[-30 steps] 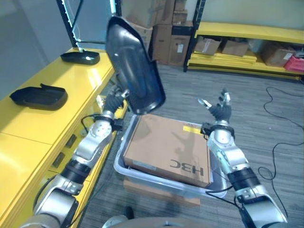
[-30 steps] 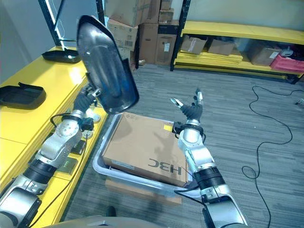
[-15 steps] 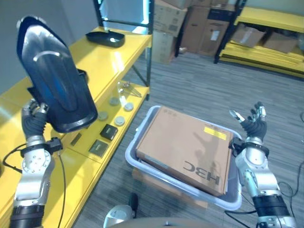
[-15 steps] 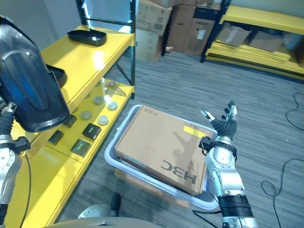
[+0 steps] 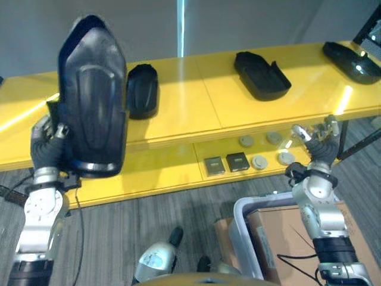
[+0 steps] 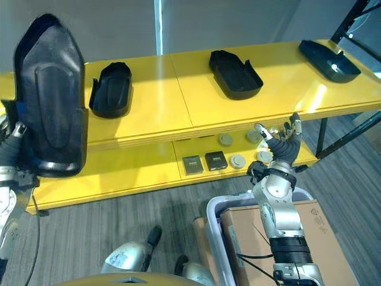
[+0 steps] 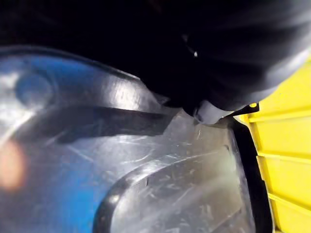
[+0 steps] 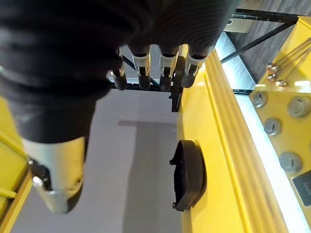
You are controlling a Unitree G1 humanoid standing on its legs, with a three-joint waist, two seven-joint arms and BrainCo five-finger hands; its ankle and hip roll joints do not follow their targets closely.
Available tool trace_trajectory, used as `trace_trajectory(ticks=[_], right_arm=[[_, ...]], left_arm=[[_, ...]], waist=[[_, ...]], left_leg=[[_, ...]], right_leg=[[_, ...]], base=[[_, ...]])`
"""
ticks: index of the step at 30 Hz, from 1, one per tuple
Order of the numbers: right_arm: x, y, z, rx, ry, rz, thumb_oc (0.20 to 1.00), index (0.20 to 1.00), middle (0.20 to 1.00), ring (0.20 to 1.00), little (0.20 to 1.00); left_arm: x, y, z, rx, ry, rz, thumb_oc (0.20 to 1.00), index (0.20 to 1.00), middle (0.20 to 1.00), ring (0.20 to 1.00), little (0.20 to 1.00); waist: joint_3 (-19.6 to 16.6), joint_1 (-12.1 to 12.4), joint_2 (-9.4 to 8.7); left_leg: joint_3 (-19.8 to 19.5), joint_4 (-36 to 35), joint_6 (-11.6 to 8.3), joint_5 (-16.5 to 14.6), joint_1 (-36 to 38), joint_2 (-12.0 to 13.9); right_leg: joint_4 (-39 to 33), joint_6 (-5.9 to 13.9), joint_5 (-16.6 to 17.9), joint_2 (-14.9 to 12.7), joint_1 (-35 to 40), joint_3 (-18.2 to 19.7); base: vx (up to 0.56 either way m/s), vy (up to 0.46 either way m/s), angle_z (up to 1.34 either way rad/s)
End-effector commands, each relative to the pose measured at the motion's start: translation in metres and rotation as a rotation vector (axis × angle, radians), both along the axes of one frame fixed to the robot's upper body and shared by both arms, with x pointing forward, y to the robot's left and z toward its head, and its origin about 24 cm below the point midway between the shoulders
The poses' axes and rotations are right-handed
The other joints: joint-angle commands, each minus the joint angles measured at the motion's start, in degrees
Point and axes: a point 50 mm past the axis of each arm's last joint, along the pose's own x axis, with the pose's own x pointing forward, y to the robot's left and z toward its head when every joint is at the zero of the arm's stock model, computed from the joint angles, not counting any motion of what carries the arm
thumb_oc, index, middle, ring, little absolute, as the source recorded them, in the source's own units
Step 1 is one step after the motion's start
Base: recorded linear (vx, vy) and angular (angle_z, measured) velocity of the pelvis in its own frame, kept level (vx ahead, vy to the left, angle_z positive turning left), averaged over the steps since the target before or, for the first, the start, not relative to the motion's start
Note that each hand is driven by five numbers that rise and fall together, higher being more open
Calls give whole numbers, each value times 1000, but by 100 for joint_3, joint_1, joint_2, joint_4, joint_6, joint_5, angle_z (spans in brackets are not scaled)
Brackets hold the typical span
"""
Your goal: Move parts from the plastic box to the shelf.
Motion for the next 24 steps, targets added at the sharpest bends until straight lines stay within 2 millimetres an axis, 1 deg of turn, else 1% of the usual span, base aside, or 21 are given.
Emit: trace_trajectory(ticks=[1,2,3,4,5,7,8,9,10,11,12,13,15,17,19,20,22,23,24], right_arm=[[-11,4,13,-30,-77,55,1000,1000,1000,1000,1000],[-11,7,12,-28,-76,79,1000,1000,1000,1000,1000],[-10,9,11,-30,-74,91,1000,1000,1000,1000,1000],[-9,9,11,-35,-74,101,1000,1000,1000,1000,1000],[-9,9,10,-41,-74,110,1000,1000,1000,1000,1000],[-9,7,10,-45,-77,98,1000,1000,1000,1000,1000],[-11,4,11,-51,-94,77,1000,1000,1000,1000,1000],[-13,2,11,-57,-103,63,1000,1000,1000,1000,1000],[-16,-1,10,-53,-108,40,1000,1000,1000,1000,1000],[-16,-2,10,-51,-109,35,1000,1000,1000,1000,1000],[-17,-4,10,-50,-111,21,1000,1000,1000,1000,1000],[-17,-5,10,-62,-109,4,1000,1000,1000,1000,1000],[-15,-6,10,-58,-104,-11,1000,1000,1000,1000,1000],[-14,-6,10,-56,-101,-5,1000,1000,1000,1000,1000],[-11,-4,9,-48,-96,19,1000,1000,1000,1000,1000],[-11,-3,9,-43,-96,24,1000,1000,1000,1000,1000],[-9,1,9,-40,-105,30,1000,1000,1000,1000,1000],[-9,3,10,-35,-115,33,1000,1000,1000,1000,1000],[-9,4,10,-32,-117,33,1000,1000,1000,1000,1000]], left_arm=[[7,-8,34,27,-190,-68,200,200,200,200,200],[7,-9,32,21,-187,-48,200,200,200,200,200],[6,-9,32,16,-185,-37,200,200,200,200,200],[6,-8,31,8,-186,-27,200,200,200,200,200],[3,-8,30,-4,-194,-12,200,200,200,200,200],[3,-8,30,-10,-198,-18,200,200,200,200,200],[2,-8,30,-19,-208,-20,200,200,200,200,200],[2,-9,29,-27,-213,-24,200,200,200,200,200],[6,-11,31,-35,-219,-41,200,200,200,200,200],[6,-12,31,-36,-219,-47,200,200,200,200,200],[9,-15,32,-38,-214,-62,200,200,200,200,200],[12,-19,32,-37,-209,-77,200,200,200,200,200],[17,-25,31,-33,-199,-83,200,200,200,200,200],[17,-25,30,-34,-196,-76,200,200,200,200,200],[13,-19,29,-37,-198,-43,200,200,200,200,200],[12,-18,29,-38,-197,-39,200,200,200,200,200],[7,-13,29,-35,-192,-29,200,200,200,200,200],[4,-9,29,-28,-191,-24,200,200,200,200,200],[3,-8,29,-24,-191,-25,200,200,200,200,200]], waist=[[-137,-820,-69],[-126,-865,-136],[-122,-877,-159],[-122,-890,-199],[-116,-975,-312],[-129,-1024,-346],[-158,-1129,-376],[-190,-1207,-364],[-254,-1333,-304],[-282,-1353,-285],[-288,-1407,-244],[-297,-1449,-205],[-320,-1458,-114],[-323,-1433,-94],[-318,-1306,-43],[-316,-1285,-36],[-301,-1165,-12],[-285,-1080,-10],[-281,-1054,-11]], left_leg=[[806,-88,-231,48,-655,397],[809,224,-234,-6,-670,499],[784,320,-230,-44,-662,521],[773,500,-206,-147,-630,546],[1117,916,-129,-503,-439,696],[1294,1023,-105,-565,-359,788],[1589,1059,-83,-696,-130,946],[1771,947,-103,-698,57,1035],[2105,620,-181,-663,382,1151],[2112,534,-226,-703,443,1162],[2357,301,-249,-595,537,1190],[2552,101,-275,-570,634,1187],[2757,-228,-303,-453,698,1112],[2720,-246,-300,-436,675,1073],[2532,-263,-243,-461,646,935],[2512,-265,-234,-468,646,914],[2433,-258,-177,-527,668,804],[2332,-242,-119,-589,693,703],[2294,-229,-96,-614,700,664]], right_leg=[[-1049,320,590,157,650,-492],[-1108,305,655,98,633,-463],[-1124,304,671,75,625,-447],[-1149,297,697,28,613,-437],[-1180,276,729,-129,610,-552],[-1189,268,777,-192,581,-638],[-1193,270,802,-277,572,-786],[-1203,277,814,-310,560,-877],[-1317,299,828,-346,611,-1059],[-1345,329,795,-346,640,-1036],[-1422,320,853,-380,664,-1204],[-1493,342,867,-421,722,-1309],[-1559,408,879,-524,796,-1467],[-1553,426,877,-555,800,-1465],[-1496,488,868,-656,784,-1446],[-1484,499,867,-674,781,-1449],[-1421,565,871,-790,791,-1485],[-1354,621,877,-865,791,-1469],[-1326,642,877,-891,786,-1453]], base=[[-130,-6,24],[-132,28,65],[-93,51,54],[-68,112,6],[-64,108,-35],[-32,109,14],[6,164,60],[24,258,76],[66,201,82],[26,203,123],[25,172,117],[-13,224,102],[39,304,64],[32,212,59],[36,277,58],[36,286,31],[51,274,8],[58,250,8],[60,247,6]])
